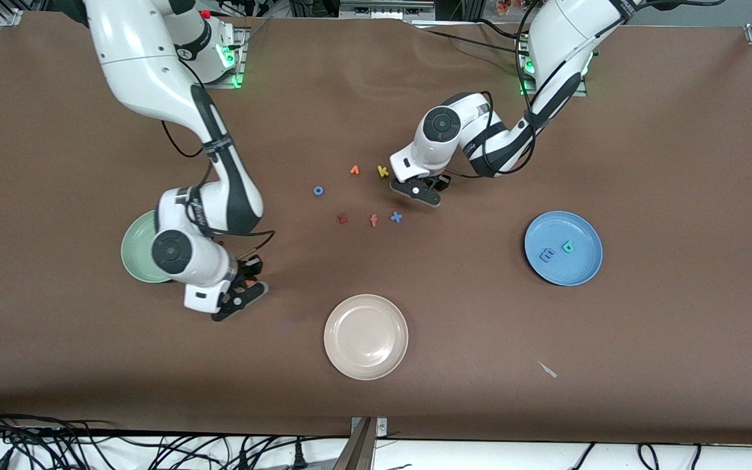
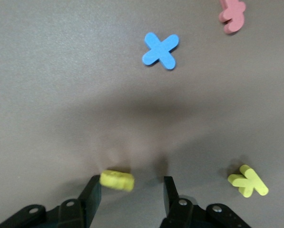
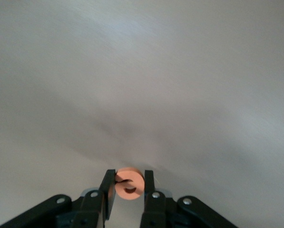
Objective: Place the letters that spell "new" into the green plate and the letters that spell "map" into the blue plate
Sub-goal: 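Drop the o on the green plate while the left gripper lifts the a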
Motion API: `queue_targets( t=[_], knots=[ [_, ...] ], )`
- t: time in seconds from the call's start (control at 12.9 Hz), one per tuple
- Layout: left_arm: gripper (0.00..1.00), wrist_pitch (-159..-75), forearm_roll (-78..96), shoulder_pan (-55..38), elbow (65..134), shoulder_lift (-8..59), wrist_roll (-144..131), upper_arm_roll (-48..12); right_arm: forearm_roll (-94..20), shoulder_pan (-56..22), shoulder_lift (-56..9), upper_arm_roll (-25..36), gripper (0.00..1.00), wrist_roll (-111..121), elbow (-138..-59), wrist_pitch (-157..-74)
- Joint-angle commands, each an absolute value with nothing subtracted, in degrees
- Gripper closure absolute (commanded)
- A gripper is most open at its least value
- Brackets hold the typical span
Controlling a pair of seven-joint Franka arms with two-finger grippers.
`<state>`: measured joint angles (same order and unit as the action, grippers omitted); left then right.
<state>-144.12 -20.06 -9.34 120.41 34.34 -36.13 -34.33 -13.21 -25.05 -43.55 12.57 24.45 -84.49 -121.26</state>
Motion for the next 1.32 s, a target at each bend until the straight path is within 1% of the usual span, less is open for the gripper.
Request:
queue_targets(
  t=[0.0,0.08,0.16,0.23,0.39,0.47,0.54,0.62,0.93,1.01,1.09,1.16,1.24],
  knots=[
    [0.38,-144.8,-22.1,-9.3,121.4,33.8,-37.7,-34.0,-13.7,-21.5,-39.6,15.9,1.00,25.4,-84.5,-109.3],
    [0.40,-144.8,-22.2,-9.2,121.4,33.8,-37.7,-34.0,-13.8,-21.2,-39.6,18.5,1.00,25.6,-84.5,-105.5],
    [0.50,-144.8,-22.2,-9.2,121.4,33.8,-37.7,-34.0,-13.8,-21.3,-39.6,20.4,1.00,25.8,-84.6,-102.7],
    [0.53,-144.8,-22.2,-9.1,121.3,33.8,-37.7,-34.0,-13.9,-21.2,-39.6,21.6,1.00,25.7,-85.2,-101.4],
    [0.50,-144.9,-22.2,-9.3,120.5,33.8,-37.7,-34.0,-14.0,-20.7,-39.9,22.0,0.99,24.9,-87.3,-100.8],
    [0.50,-145.5,-22.3,-9.3,120.1,33.8,-37.7,-34.0,-13.9,-20.0,-40.3,22.0,0.77,24.9,-87.7,-100.6],
    [0.50,-146.1,-23.2,-9.3,120.1,34.0,-37.7,-33.9,-13.9,-19.3,-40.9,22.0,0.12,25.1,-87.7,-100.1],
    [0.50,-147.3,-24.7,-9.1,120.1,34.7,-37.7,-33.8,-14.0,-18.8,-41.0,22.0,0.00,25.4,-87.5,-98.8],
    [0.51,-148.7,-28.8,-9.1,120.1,35.5,-37.7,-32.7,-14.4,-18.9,-40.0,21.9,0.00,25.0,-84.6,-96.5],
    [0.62,-148.7,-29.3,-9.0,120.1,35.5,-37.7,-32.6,-15.1,-19.0,-39.9,21.9,0.00,25.0,-83.3,-95.5],
    [0.83,-148.6,-29.3,-8.8,120.1,35.5,-37.7,-32.7,-15.8,-19.0,-39.9,21.9,0.00,24.9,-82.0,-94.2],
    [0.92,-148.5,-29.3,-8.8,120.1,35.4,-37.7,-32.7,-17.4,-19.1,-39.8,22.0,0.00,24.4,-81.3,-92.7],
    [0.98,-147.9,-29.3,-8.7,120.1,35.1,-37.7,-32.8,-18.2,-19.2,-39.1,22.0,0.00,22.9,-81.2,-91.4]
  ],
)
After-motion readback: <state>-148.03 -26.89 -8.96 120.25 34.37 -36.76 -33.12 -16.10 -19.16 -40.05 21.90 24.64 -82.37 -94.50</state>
